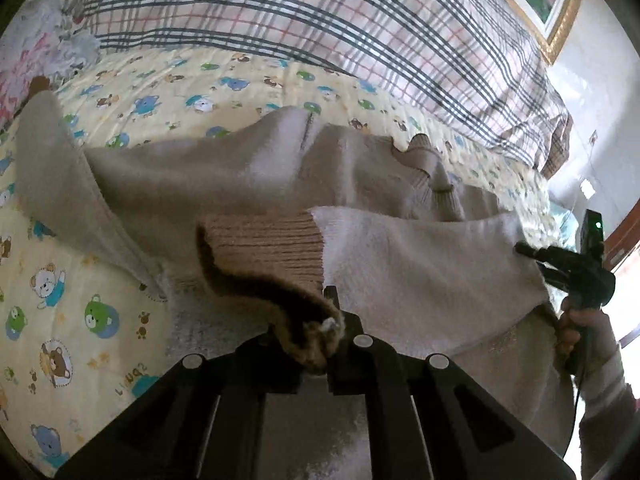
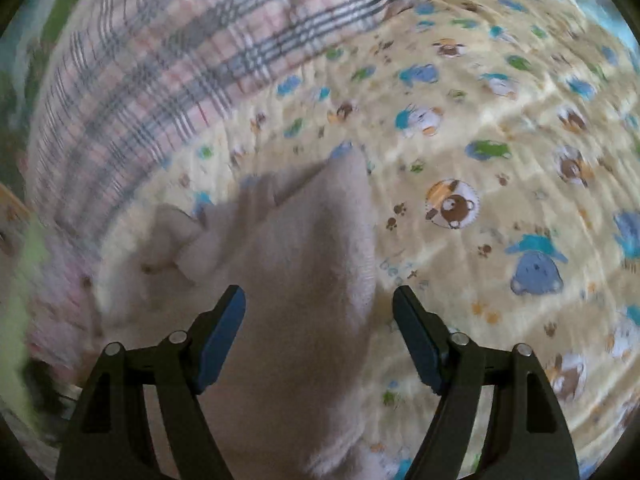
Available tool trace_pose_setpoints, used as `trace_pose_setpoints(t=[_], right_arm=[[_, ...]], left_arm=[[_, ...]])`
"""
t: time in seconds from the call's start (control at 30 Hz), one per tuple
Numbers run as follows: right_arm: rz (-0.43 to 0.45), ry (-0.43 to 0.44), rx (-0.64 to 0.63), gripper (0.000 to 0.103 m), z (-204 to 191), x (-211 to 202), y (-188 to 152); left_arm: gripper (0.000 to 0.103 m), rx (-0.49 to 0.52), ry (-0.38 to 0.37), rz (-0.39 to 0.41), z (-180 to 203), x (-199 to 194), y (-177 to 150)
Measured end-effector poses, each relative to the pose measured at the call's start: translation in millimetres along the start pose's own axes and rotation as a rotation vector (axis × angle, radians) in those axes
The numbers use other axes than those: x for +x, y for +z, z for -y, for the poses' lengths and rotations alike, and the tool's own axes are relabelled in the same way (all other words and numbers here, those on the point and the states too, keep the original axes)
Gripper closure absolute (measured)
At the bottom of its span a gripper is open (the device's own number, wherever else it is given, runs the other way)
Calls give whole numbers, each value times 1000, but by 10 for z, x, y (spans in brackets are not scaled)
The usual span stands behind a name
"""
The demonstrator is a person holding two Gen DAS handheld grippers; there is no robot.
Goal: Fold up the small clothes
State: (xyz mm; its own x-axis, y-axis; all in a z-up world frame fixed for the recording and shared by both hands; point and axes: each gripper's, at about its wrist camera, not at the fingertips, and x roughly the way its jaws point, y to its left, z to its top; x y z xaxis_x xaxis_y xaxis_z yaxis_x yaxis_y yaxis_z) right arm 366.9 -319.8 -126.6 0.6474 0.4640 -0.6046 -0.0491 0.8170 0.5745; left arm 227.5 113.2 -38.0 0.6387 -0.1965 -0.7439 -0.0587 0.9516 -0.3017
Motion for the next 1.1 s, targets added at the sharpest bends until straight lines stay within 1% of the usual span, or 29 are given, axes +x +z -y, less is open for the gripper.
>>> trace_pose_setpoints(t=[0.03,0.07,0.13,0.17,0.2,0.27,0.37,0.43,0.47,0.53,0.57,0.6,0.67,0.73,0.77,0.87,0.9,0.93,1.0,1.1], right_arm=[[-28,11,8,95,32,40,-1],[-17,25,23,95,74,3,9],[65,-15,-1,95,131,-227,84],[102,-22,-8,95,162,-341,126],[117,-28,-7,95,181,-400,158],[131,-51,-17,95,246,-456,208],[103,-76,-33,95,312,-335,180],[100,-88,-35,95,342,-258,121],[96,-80,-30,95,354,-228,101],[93,-85,-23,94,373,-211,59],[96,-96,-25,92,363,-219,49],[103,-106,-26,87,352,-249,35],[124,-145,-25,82,318,-351,8],[159,-136,-28,81,249,-497,-33],[170,-125,-28,79,220,-555,-50],[198,-63,-45,68,36,-727,-178],[199,-48,-53,65,-28,-746,-223],[195,-25,-64,65,-108,-756,-284],[171,26,-75,65,-254,-720,-400],[126,98,-98,65,-484,-672,-600]], left_arm=[[97,4,-1,-1,13,0,-2],[97,11,-17,0,62,0,20],[97,44,-53,16,192,-15,75],[97,73,-54,36,288,-21,115],[97,94,-63,53,365,-10,152],[97,105,-70,63,426,58,197],[97,85,-31,17,341,246,193],[96,70,-19,-7,243,286,153],[95,68,-13,-17,199,295,124],[85,68,18,-37,119,296,70],[84,62,24,-43,75,275,43],[82,51,23,-43,14,221,23],[81,33,33,-32,-89,112,-7],[77,18,59,-14,-186,-15,-25],[75,10,70,-5,-242,-82,-31],[62,-24,104,22,-438,-278,-23],[50,-41,122,29,-513,-335,-8],[34,-57,136,34,-583,-371,17],[20,-103,170,50,-757,-469,86],[19,-160,227,55,-997,-547,230]])
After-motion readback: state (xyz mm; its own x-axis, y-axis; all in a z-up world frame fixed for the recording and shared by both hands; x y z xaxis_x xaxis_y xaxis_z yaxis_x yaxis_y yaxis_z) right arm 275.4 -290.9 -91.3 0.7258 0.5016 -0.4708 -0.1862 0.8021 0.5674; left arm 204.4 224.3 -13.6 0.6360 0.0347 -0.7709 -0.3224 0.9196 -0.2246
